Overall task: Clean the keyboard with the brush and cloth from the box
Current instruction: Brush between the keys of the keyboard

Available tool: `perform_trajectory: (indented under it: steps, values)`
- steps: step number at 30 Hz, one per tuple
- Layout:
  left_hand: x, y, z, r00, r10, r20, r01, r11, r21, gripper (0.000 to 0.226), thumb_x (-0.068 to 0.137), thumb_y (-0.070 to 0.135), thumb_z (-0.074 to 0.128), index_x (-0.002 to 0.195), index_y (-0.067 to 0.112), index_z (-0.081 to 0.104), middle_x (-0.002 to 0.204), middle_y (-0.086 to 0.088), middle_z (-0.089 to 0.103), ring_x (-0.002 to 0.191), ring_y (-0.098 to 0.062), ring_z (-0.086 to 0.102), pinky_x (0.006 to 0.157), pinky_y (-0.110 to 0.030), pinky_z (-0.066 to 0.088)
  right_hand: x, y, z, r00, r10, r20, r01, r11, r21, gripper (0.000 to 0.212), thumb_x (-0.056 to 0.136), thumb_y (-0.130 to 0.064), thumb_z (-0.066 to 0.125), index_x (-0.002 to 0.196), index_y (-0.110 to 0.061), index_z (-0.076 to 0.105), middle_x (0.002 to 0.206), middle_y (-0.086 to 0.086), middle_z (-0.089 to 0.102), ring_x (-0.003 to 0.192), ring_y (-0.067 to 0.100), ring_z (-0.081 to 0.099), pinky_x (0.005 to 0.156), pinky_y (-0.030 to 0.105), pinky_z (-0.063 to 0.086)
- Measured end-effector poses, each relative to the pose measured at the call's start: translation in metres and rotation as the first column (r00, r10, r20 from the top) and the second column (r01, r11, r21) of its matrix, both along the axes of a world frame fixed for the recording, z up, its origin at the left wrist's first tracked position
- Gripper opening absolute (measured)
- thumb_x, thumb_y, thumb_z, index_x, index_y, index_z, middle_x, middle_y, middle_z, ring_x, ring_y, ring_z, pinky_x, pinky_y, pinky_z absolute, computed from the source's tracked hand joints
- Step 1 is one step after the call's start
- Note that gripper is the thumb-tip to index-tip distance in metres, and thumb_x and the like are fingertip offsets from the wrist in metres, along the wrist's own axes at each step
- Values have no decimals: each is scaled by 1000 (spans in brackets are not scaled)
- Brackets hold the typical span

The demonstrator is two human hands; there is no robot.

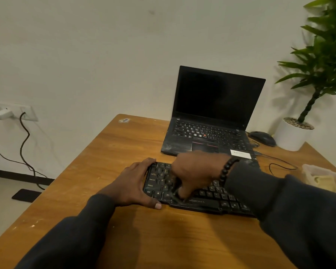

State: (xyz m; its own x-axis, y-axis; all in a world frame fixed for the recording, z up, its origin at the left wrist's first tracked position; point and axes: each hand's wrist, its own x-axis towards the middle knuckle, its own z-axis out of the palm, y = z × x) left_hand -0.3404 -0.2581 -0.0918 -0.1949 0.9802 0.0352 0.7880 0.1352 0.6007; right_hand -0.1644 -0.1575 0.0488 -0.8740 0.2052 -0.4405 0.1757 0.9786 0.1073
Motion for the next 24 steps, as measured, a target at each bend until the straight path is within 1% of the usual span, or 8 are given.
perform_trajectory:
  steps: [2,5,7,10,12,16,22,24]
  values:
    - [1,0,1,1000,-8,-6,8,1000,13,129,46,79,82,150,43,16,145,12,36,130,-12,35,111,-40,35,-11,-13,-5,988,77,-136,-74,997,26,34,84,-43,68,104,-17,65,83,-4,61,72,12,58,64,27,55]
    - [6,0,6,999,-29,-13,29,999,42,122,54,61,89,151,37,18,142,19,33,126,-3,29,104,-28,27,-20,-27,-9,956,216,-196,-191,972,139,33,82,-45,68,102,-18,65,70,-10,48,61,7,47,50,23,40]
    - [5,0,5,1000,-18,-2,18,999,37,124,51,68,87,150,40,18,143,16,35,127,-6,32,107,-33,31,-16,-27,-8,952,246,-182,-222,964,144,37,83,-47,67,106,-19,63,72,-10,48,67,9,52,54,23,44]
    - [3,0,3,1000,-9,-1,9,1000,-2,127,45,81,79,149,44,16,142,11,38,126,-13,38,109,-44,38,-4,-22,-3,962,273,4,-268,943,196,38,85,-47,64,108,-17,61,83,-5,57,76,13,59,66,26,54]
    - [2,-1,3,1000,-3,3,3,1000,-19,129,44,83,77,149,44,14,142,9,37,126,-15,37,109,-44,38,0,-20,-2,958,277,78,-288,932,221,37,86,-47,63,107,-16,59,83,-3,56,75,13,58,65,25,53]
    - [2,-1,4,1000,8,6,-7,1000,-28,133,42,85,77,151,44,12,146,7,35,129,-17,36,110,-46,38,-6,-20,-7,951,306,-50,-290,934,209,34,84,-46,64,105,-18,63,78,-4,58,69,11,57,58,24,53]
    - [1,-2,4,1000,15,22,-14,999,-50,137,41,84,78,152,42,10,148,6,32,131,-18,35,112,-45,36,-1,-1,-15,960,180,-213,-177,984,35,33,83,-45,66,106,-21,63,82,-6,63,73,11,59,66,30,57]
    - [1,-2,4,999,15,32,-13,998,-53,136,42,82,79,152,43,9,148,7,32,129,-16,35,112,-44,37,5,9,-17,968,124,-218,-126,992,5,36,84,-44,66,111,-22,61,87,-6,63,78,11,59,70,30,56]
